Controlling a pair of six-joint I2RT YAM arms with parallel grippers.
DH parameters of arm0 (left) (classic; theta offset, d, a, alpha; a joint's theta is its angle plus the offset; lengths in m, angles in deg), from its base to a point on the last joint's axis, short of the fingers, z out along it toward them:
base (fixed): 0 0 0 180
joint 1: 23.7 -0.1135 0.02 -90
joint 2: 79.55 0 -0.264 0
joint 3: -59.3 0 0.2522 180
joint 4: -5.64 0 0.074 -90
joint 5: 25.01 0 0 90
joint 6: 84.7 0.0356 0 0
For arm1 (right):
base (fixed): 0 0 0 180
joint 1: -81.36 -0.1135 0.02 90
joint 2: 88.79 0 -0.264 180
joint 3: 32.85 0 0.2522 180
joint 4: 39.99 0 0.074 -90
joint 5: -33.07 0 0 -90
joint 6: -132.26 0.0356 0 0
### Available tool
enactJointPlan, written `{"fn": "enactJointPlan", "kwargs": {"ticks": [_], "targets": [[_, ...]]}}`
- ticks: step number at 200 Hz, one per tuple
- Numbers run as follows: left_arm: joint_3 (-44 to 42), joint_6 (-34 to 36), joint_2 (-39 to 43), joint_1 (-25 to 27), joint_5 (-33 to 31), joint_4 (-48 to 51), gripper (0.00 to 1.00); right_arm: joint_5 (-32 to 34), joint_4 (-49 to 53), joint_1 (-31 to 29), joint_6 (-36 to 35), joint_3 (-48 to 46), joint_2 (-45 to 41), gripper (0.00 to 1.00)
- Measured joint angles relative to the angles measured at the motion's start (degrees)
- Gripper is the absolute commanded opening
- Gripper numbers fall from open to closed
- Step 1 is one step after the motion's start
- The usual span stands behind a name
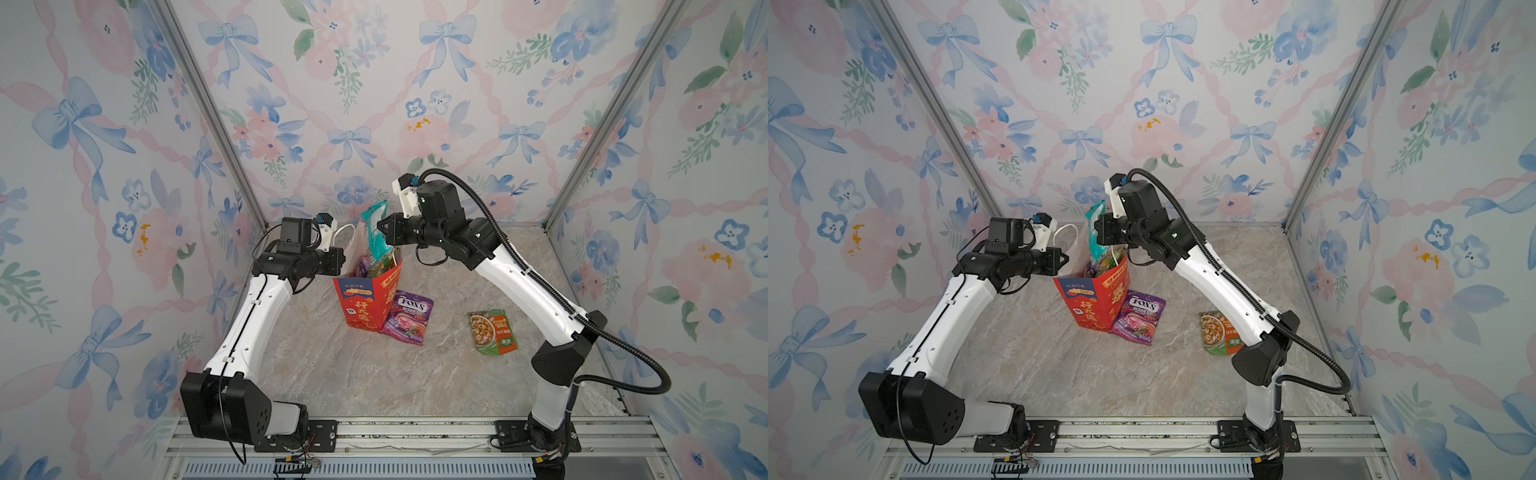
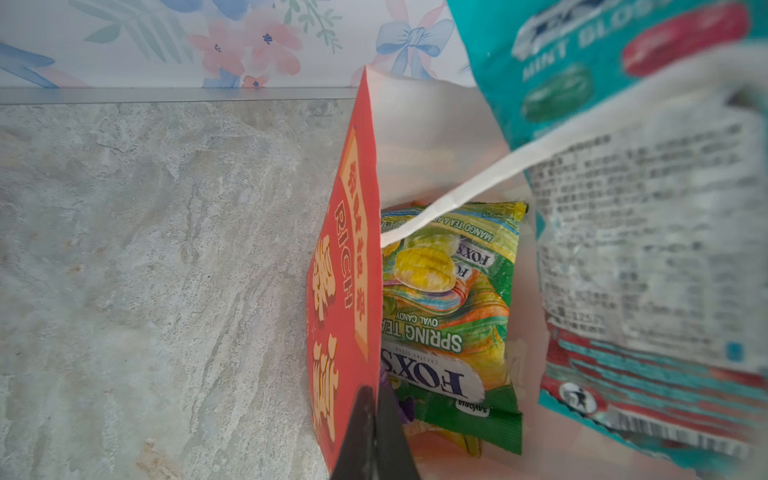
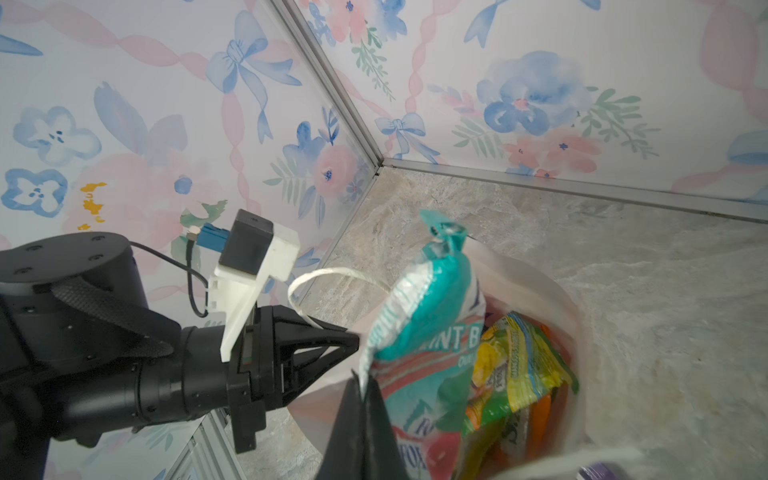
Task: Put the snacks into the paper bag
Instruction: 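Carry the teal packet over the bag and lower it inside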
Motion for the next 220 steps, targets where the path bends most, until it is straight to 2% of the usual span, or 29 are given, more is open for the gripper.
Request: {"fn": "enactJointPlan", "kwargs": {"ticks": [50, 95, 152, 220], "targets": [[0.0, 0.0, 0.0, 0.0, 0.0, 0.0, 0.00, 1.2, -3.0, -0.4, 1.2, -7.8, -5.4, 0.00], [0.0, 0.0, 0.0, 0.0, 0.0, 0.0, 0.00, 1.6, -6.2, -1.0, 3.5, -12.1, -6.2, 0.00], [0.0, 0.0, 0.0, 0.0, 0.0, 0.0, 0.00, 1.8, -9.4, -1.7, 5.9, -12.2, -5.2, 0.00], [0.0, 0.0, 0.2, 0.0, 0.0, 0.1, 0.00, 1.7, -10.1, -2.2, 8.2, -8.8, 1.5, 0.00]]}}
